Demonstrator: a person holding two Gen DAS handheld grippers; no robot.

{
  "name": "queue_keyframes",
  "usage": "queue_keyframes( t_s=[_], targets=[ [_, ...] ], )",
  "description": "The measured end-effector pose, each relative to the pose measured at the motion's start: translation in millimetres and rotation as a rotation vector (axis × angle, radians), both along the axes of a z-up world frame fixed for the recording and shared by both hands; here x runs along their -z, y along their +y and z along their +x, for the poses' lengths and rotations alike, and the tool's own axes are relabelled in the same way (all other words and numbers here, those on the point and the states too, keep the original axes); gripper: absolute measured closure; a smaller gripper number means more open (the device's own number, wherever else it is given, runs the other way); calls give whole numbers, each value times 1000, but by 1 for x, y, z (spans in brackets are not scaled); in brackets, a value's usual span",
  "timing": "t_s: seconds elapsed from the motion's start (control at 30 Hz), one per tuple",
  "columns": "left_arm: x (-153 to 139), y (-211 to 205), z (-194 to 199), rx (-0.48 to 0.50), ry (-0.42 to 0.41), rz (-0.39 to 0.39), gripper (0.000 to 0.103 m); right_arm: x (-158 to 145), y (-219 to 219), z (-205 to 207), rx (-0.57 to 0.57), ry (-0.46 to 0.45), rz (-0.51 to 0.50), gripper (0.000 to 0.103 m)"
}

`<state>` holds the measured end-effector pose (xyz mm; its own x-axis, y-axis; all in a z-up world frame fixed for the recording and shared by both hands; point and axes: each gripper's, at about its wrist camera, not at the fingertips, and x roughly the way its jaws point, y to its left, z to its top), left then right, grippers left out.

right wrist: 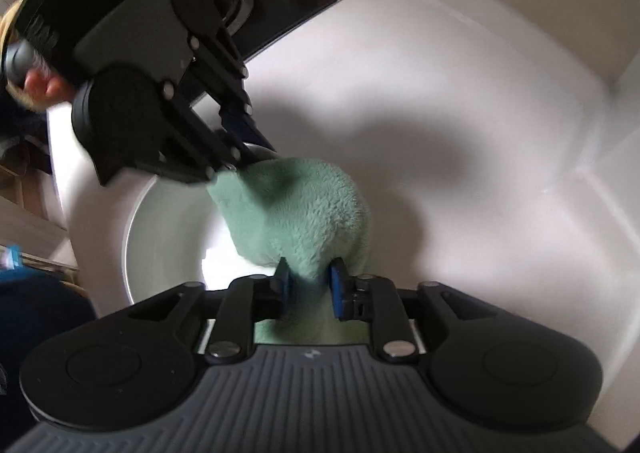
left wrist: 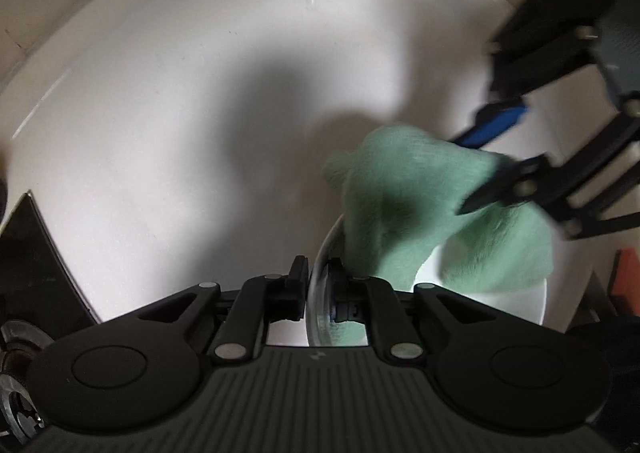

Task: Clean bowl
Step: 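Scrub the bowl interior with the green towel in the right gripper, then turn the bowl with the left gripper while the right gripper wipes the inner wall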

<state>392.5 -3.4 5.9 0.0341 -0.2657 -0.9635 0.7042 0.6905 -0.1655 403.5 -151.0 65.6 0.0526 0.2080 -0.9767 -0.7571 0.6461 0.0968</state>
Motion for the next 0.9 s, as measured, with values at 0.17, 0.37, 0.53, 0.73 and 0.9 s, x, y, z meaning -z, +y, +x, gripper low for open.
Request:
queue_keyframes(
  t_s=[0.17,0.37,0.53,0.73,0.9],
  targets=[
    [-2,18,-19,-160,-83,7,86,15,14,-1,42,-86,1,89],
    [-2,38,-33,-382,-163,7,77,17,-5,-12,183,-105,16,94],
    [-5,57,-47,-524,-204,11,72,13,-27,-44,315,-84,38,86],
    [1,53,-62,-559,-223,85,84,6,-23,-51,194,-160,-2,91],
    [-1,45,-51,-346,-165,86,86,15,3,-41,-245,-324,-127,89]
  ],
)
